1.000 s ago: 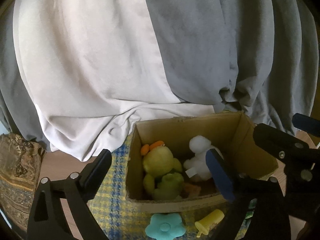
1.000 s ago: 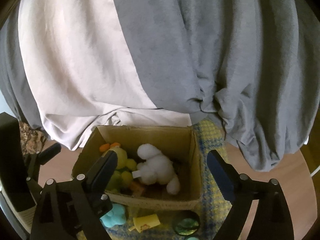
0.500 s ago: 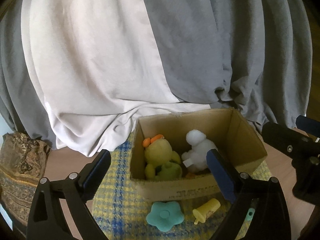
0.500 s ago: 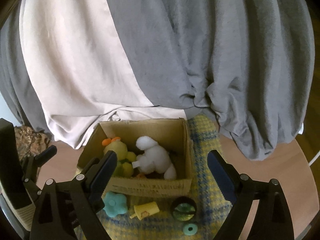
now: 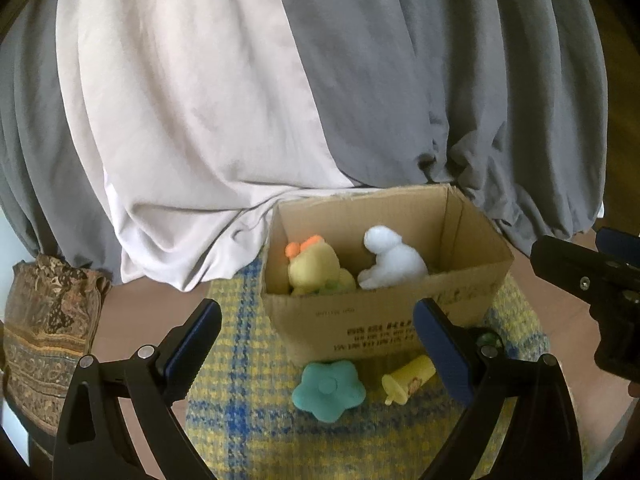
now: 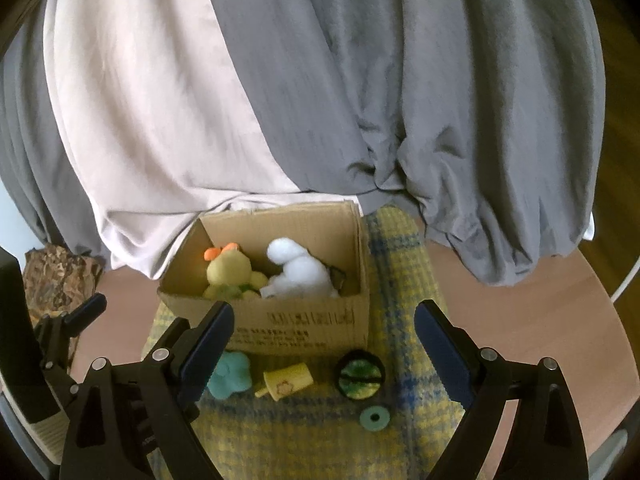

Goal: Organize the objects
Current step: 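Withdraw both tools from the box toward the remaining toys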

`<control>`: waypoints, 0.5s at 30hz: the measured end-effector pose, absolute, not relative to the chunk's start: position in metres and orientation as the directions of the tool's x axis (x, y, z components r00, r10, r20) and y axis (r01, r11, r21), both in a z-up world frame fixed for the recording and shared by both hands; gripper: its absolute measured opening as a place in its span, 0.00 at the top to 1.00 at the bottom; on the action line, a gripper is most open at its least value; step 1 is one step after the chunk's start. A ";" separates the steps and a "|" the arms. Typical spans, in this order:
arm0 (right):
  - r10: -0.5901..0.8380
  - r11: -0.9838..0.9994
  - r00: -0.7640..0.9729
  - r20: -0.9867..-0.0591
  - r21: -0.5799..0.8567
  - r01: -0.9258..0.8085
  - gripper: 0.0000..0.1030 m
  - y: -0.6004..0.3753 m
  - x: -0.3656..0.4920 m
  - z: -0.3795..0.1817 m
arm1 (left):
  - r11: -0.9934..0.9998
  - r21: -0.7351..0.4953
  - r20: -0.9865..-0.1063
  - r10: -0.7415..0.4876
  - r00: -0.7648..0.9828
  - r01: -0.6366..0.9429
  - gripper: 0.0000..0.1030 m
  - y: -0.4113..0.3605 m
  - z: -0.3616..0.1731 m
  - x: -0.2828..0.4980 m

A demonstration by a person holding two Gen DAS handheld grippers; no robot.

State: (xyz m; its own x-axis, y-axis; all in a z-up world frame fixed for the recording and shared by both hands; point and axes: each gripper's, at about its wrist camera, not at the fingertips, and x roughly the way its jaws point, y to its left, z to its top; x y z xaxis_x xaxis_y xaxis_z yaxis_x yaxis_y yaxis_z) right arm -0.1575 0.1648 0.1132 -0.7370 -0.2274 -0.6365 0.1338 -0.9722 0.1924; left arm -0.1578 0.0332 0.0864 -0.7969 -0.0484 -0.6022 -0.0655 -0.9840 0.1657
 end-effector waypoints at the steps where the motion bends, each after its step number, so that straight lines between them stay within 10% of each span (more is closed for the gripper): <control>1: -0.226 -0.972 -0.736 -0.638 0.193 0.132 0.11 0.166 -0.156 0.112 | -0.984 0.166 -0.605 -0.049 -0.795 -0.065 0.05 0.033 0.084 -0.156; 15: -0.199 -0.978 -0.701 -0.685 0.186 0.096 0.11 0.174 -0.136 0.074 | -0.984 0.161 -0.653 -0.049 -0.756 -0.076 0.05 0.035 0.041 -0.137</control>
